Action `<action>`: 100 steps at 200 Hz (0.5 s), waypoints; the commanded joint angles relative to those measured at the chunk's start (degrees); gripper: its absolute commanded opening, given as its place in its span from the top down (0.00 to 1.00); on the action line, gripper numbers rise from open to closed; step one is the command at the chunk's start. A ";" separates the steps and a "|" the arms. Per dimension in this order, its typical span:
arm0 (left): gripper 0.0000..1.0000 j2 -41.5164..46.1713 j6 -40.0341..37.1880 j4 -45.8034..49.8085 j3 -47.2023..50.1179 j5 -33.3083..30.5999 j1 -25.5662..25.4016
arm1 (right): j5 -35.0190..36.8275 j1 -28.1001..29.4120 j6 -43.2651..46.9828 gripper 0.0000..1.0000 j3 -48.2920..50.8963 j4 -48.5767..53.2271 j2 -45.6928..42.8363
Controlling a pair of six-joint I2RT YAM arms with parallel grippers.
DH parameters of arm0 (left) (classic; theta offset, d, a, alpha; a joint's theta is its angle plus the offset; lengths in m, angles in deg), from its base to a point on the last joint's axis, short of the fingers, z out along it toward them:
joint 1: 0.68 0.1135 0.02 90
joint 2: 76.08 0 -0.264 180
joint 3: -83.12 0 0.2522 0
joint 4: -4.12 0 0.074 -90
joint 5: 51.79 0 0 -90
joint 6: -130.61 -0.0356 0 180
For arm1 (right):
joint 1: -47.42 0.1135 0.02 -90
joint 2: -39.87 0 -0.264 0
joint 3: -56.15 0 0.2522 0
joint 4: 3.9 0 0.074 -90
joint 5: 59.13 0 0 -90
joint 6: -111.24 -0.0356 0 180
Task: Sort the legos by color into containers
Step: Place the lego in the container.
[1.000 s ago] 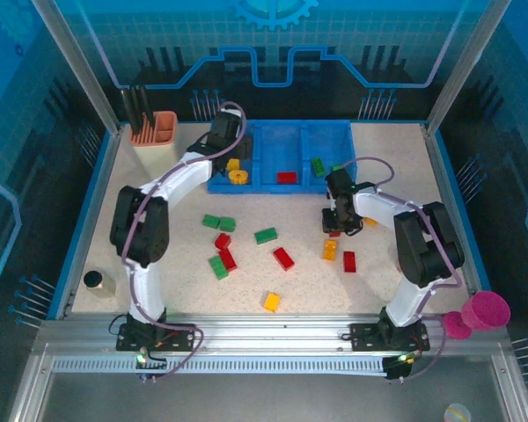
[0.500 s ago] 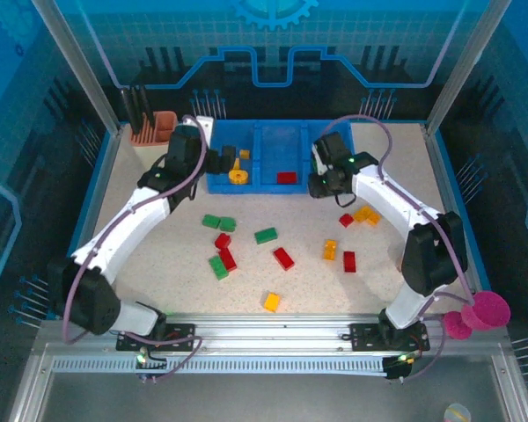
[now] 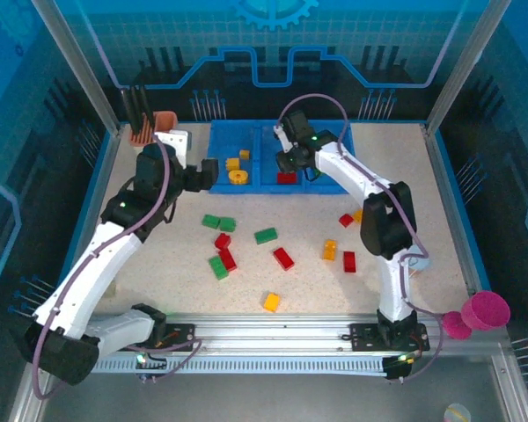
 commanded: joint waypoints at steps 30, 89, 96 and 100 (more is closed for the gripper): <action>0.01 6.40 -2.71 6.21 4.70 -3.38 0.13 | 0.92 0.79 2.27 0.68 -14.08 -0.29 11.01; 0.01 10.82 -5.14 8.39 7.14 1.74 0.13 | 4.16 0.56 2.05 0.66 -26.89 1.90 23.25; 0.01 10.96 -5.13 8.40 7.26 3.00 0.13 | 3.56 0.38 1.74 0.65 -28.70 2.86 24.37; 0.01 11.11 -5.13 8.34 7.41 3.45 0.13 | 3.19 0.18 1.65 0.65 -29.69 3.51 24.89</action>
